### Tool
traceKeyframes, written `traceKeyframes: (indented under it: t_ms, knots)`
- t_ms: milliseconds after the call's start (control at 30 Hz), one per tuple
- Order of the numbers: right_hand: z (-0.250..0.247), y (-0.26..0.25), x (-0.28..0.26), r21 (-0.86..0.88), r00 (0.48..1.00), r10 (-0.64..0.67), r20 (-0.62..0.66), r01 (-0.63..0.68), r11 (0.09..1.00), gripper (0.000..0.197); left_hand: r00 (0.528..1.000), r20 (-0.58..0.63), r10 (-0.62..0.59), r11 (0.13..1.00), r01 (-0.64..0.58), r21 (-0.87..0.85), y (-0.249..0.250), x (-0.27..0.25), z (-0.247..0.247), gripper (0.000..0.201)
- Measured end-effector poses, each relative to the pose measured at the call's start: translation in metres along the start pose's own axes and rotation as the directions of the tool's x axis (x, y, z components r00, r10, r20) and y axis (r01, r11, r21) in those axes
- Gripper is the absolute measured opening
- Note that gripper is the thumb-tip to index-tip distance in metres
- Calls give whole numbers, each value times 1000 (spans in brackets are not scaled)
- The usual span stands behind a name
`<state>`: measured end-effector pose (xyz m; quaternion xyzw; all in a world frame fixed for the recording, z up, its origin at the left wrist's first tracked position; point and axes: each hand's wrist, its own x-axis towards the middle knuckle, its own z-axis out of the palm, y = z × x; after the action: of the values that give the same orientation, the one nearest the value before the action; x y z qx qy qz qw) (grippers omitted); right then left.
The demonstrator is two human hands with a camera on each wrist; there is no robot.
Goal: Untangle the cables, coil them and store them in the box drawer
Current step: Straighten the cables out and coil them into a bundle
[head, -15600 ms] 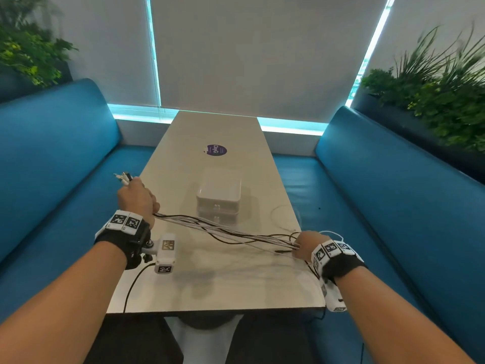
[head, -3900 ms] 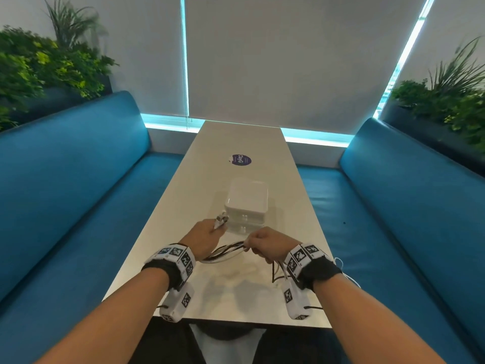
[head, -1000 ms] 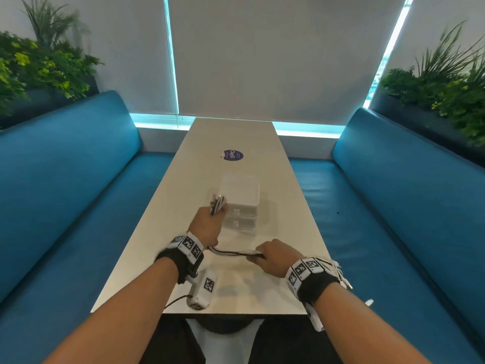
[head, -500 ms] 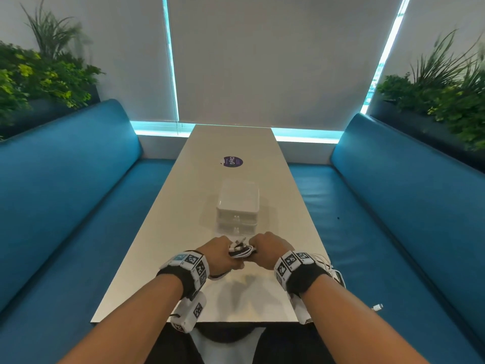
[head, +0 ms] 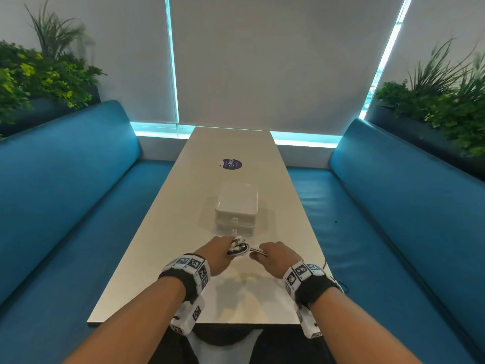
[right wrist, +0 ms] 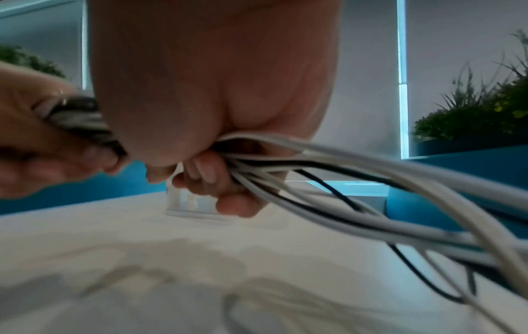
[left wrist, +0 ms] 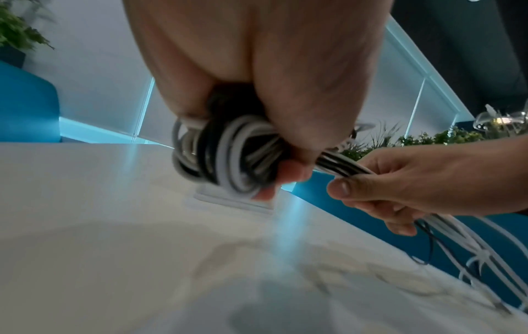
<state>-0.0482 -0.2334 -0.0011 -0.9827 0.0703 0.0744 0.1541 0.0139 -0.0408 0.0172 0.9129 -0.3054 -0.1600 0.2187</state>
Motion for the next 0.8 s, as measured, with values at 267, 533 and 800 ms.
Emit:
traceKeyframes:
  t_ms: [267, 533, 800]
  knots:
    - [3, -3, -6, -39, 997, -25, -67, 22, 999, 40, 988, -156, -6, 988, 30, 152, -11, 6, -15, 14]
    - [11, -8, -14, 135, 988, -97, -120, 113, 984, 30, 918, -311, -245, 957, 178, -227, -34, 15, -6, 27]
    - [30, -16, -20, 151, 983, -151, -107, 166, 975, 22, 912, -185, -366, 724, 153, -673, -17, 4, 25, 45]
